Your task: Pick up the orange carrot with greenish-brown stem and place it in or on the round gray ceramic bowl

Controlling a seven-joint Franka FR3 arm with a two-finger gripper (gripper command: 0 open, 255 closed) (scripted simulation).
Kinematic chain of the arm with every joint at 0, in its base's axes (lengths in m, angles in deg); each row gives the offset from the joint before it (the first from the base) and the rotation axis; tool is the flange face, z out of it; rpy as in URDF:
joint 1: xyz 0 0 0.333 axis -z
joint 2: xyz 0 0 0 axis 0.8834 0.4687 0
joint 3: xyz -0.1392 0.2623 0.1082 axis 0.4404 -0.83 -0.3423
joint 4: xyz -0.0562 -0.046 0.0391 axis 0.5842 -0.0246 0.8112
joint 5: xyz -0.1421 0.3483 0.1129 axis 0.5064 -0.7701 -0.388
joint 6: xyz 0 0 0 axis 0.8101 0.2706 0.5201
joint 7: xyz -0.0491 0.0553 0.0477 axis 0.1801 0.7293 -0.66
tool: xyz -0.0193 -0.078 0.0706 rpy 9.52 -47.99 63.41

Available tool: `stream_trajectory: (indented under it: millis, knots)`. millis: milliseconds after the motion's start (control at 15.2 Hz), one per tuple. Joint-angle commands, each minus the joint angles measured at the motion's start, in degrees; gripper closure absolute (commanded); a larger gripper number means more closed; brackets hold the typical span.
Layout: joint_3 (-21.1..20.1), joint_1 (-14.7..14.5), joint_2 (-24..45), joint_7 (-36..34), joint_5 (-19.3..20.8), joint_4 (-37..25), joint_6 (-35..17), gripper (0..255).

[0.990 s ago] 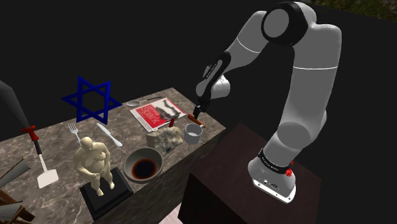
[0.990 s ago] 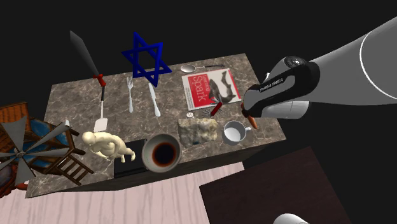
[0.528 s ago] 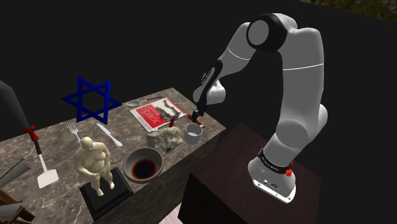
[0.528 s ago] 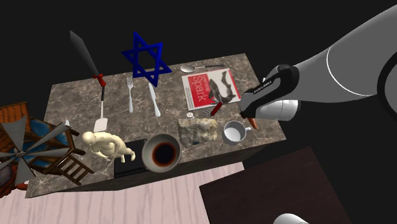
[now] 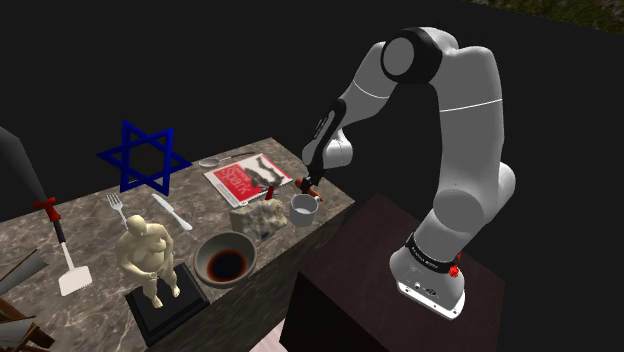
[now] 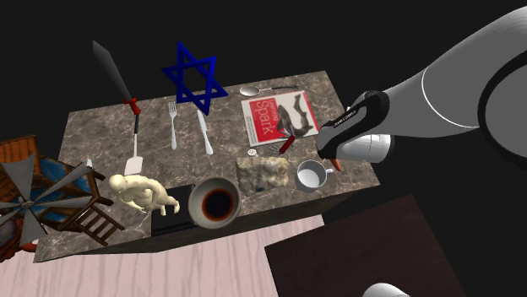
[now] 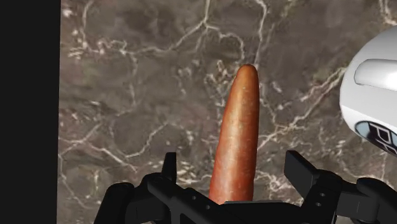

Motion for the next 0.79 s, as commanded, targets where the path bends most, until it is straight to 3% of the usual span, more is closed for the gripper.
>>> stream_trajectory:
  millis: [0,66,132,726]
  knots:
    - [-0.01,0.00,0.02,0.00,0.00,-0.01,-0.02,0]
    - [0.00,0.00,0.01,0.00,0.00,0.00,-0.01,0]
    - [0.00,0.00,0.01,0.00,0.00,0.00,-0.01,255]
    - [-0.01,0.00,0.02,0.00,0.00,-0.01,-0.02,255]
